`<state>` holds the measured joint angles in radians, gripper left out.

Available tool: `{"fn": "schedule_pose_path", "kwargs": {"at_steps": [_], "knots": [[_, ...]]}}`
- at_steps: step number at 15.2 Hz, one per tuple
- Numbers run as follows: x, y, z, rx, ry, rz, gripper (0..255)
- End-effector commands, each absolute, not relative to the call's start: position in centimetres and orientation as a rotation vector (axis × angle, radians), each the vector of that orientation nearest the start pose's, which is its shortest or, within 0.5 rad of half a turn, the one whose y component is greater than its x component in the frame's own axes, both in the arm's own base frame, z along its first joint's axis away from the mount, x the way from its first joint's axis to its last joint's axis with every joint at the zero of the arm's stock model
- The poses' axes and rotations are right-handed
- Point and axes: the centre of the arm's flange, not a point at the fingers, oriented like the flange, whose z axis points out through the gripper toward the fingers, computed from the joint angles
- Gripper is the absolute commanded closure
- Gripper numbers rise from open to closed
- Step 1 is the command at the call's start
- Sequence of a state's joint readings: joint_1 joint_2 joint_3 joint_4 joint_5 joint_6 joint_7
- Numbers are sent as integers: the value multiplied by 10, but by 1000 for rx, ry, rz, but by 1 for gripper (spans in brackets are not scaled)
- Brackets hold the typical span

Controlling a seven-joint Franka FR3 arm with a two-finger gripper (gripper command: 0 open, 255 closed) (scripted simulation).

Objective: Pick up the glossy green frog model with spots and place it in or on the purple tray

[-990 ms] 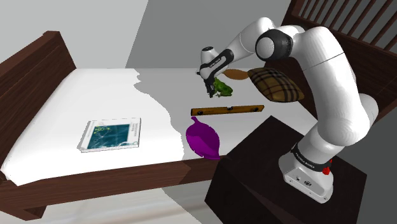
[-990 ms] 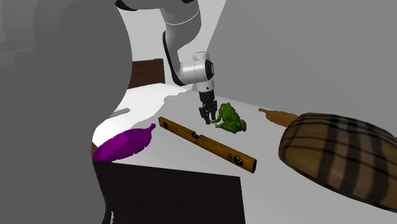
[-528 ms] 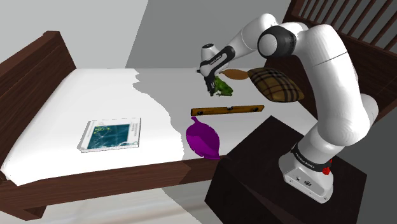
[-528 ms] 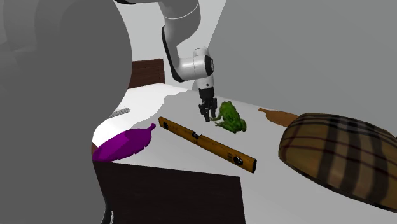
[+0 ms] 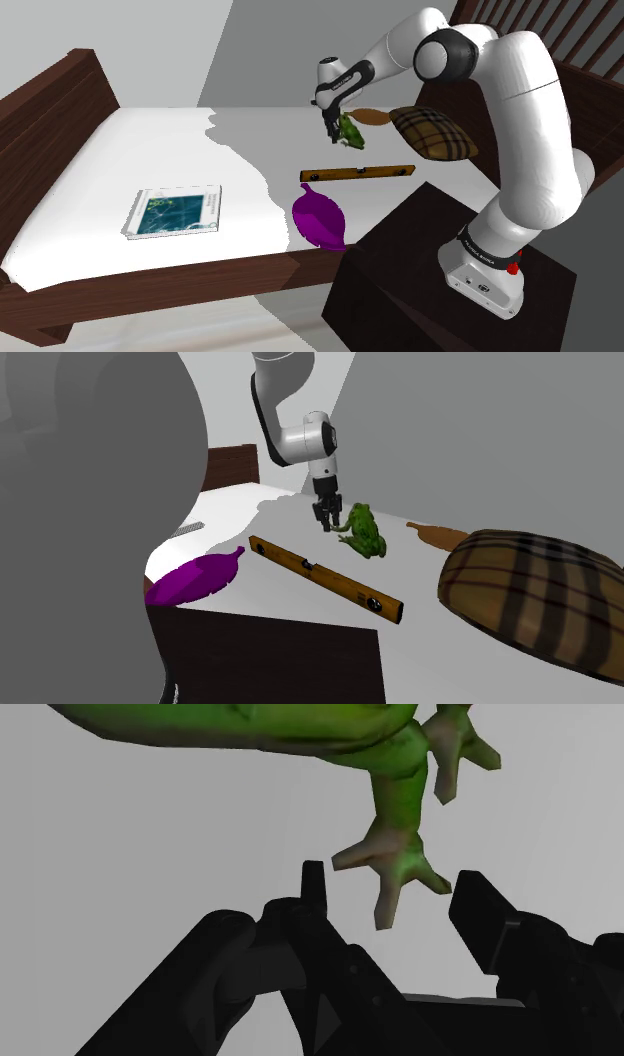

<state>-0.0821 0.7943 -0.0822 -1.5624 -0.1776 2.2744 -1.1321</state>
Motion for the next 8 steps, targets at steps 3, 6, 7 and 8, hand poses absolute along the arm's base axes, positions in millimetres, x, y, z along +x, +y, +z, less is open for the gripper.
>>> {"fn": "schedule_pose_path", "kwargs": {"at_steps": [3, 6, 7, 8], "knots": [[684, -110, 192, -2745, -1704, 291, 255], [684, -110, 208, -2745, -1704, 291, 255], [684, -110, 208, -2745, -1704, 291, 255], [677, -98, 207, -2745, -1704, 291, 255]]}}
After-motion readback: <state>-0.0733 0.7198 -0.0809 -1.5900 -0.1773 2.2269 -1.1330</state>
